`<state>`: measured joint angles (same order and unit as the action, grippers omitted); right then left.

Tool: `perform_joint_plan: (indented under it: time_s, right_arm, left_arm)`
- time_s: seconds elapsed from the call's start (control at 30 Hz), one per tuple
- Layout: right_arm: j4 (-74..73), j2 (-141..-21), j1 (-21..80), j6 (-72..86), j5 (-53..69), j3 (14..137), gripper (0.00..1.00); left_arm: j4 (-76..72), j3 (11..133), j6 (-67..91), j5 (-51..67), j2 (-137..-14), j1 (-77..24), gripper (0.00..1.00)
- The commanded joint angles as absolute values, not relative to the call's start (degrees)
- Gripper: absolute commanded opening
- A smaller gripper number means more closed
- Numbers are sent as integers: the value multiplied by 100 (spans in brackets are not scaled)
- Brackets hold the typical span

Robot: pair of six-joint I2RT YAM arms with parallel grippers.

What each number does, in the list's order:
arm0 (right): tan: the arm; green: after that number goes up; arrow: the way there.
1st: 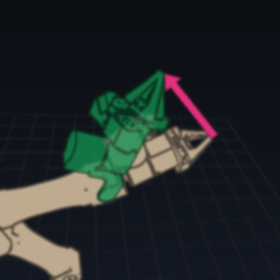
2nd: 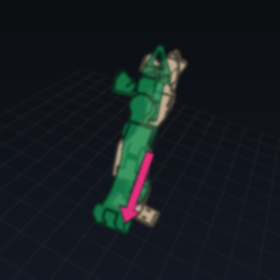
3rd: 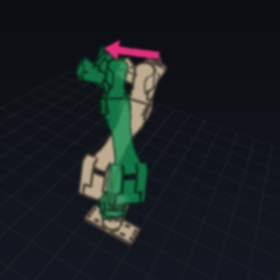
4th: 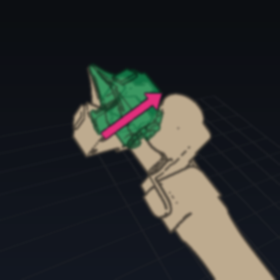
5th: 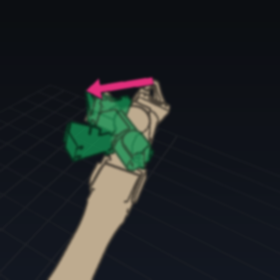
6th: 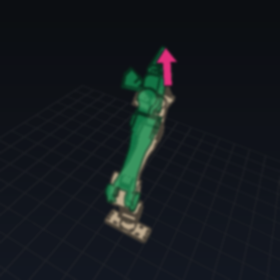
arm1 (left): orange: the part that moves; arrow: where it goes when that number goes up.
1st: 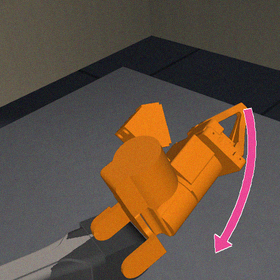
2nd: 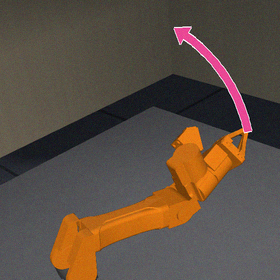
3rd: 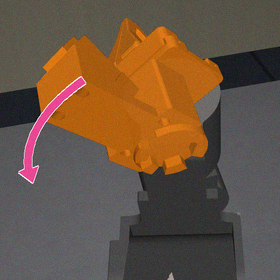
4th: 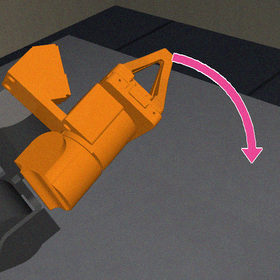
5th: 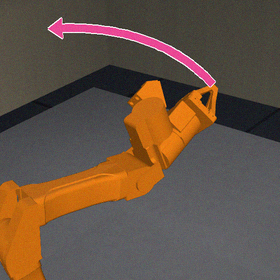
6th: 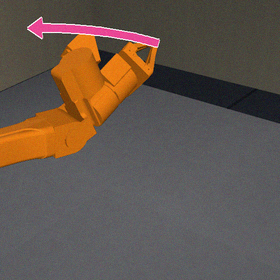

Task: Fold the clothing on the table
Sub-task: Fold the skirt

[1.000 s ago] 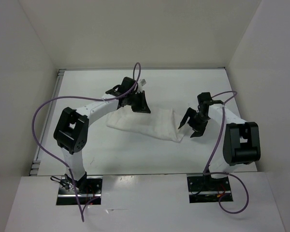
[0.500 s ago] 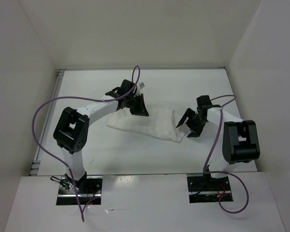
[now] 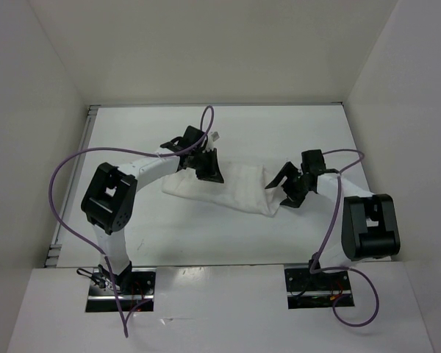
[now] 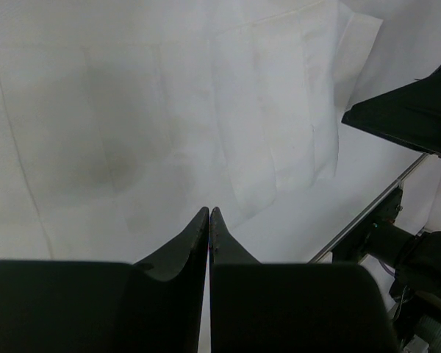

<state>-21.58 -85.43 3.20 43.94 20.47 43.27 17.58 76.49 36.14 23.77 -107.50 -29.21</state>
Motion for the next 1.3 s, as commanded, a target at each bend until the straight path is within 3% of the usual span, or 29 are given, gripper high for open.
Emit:
perform_joint_plan:
  time_s: [0.0, 0.27, 0.47, 0.6, 0.97, 1.27]
  right_arm:
    - [-1608, -8200, 334, 4562, 2197, 4175, 87]
    - [-1580, -8498, 334, 4439, 2435, 4235, 87]
    - [-2476, -8096, 439, 4438, 1337, 4587, 87]
    - [-2566, -7910, 439, 4438, 1230, 4518, 87]
    - [-1873, -8604, 439, 4878, 1414, 4052, 87]
    - [-1143, -8235, 439, 5194, 1415, 3885, 87]
  left_arm:
    - [1714, 7629, 3498, 2487, -10582, -2909, 6]
    - [1714, 7576, 3498, 2487, -10529, -2909, 5]
    - [1714, 7515, 3498, 2487, -10477, -2909, 5]
    - [1661, 7515, 3498, 2548, -10477, -2909, 5]
    - [1661, 7401, 3445, 2549, -10363, -2909, 5]
    - [1767, 7348, 3340, 2549, -10257, -2909, 5]
